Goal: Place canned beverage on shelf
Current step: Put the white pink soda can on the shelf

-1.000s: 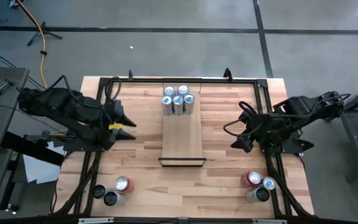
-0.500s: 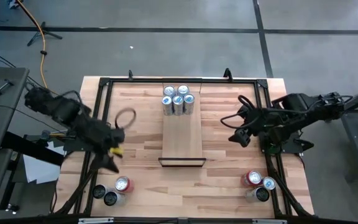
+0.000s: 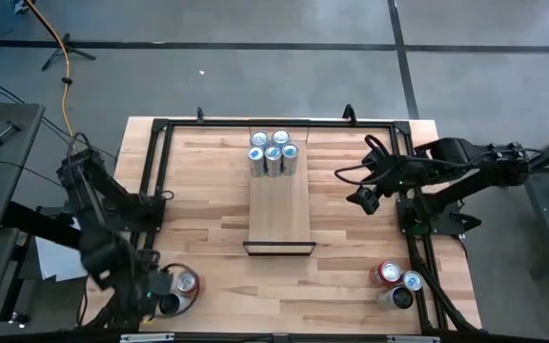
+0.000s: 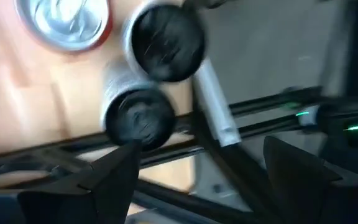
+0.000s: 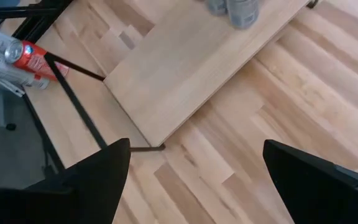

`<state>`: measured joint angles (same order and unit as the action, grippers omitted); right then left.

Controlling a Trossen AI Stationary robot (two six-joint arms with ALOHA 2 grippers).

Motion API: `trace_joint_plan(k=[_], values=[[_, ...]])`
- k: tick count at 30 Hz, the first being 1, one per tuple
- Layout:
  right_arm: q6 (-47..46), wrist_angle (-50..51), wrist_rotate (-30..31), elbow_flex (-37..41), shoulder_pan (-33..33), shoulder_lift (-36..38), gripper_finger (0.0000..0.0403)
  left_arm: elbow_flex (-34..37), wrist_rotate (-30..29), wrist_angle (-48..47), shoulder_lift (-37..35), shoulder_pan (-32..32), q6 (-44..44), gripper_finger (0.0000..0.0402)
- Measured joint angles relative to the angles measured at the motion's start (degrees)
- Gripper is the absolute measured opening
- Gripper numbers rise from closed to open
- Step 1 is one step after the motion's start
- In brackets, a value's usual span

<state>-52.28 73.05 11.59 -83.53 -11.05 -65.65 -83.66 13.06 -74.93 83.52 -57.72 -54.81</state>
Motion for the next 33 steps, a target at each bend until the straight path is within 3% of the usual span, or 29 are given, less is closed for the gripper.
trace_joint_plan(k=[5, 7, 25, 30, 33], values=[[2.06, -0.02, -0.02, 0.00, 1.55, 0.00, 0.0353, 0.00, -13.57, -2.47, 3.00, -5.04, -0.79, 0.0294], [2.38, -0.02, -0.04, 0.00, 1.88, 0.00, 0.0353, 0.00, -16.35, -3.11, 3.92, -5.90, 0.43, 0.0294], [1.80, -0.02, -0.01, 0.00, 2.08, 0.00, 0.0353, 1.36, -13.72, -3.18, 4.49, -6.90, -1.24, 0.0294], [1.80, -0.02, 0.00, 0.00, 2.08, 0.00, 0.0353, 1.36, -13.72, -3.15, 4.49, -6.89, -6.65, 0.0294], [1.80, -0.02, 0.32, 0.00, 2.08, 0.00, 0.0353, 1.36, -13.75, -3.12, 4.49, -6.85, -3.42, 0.0294]])
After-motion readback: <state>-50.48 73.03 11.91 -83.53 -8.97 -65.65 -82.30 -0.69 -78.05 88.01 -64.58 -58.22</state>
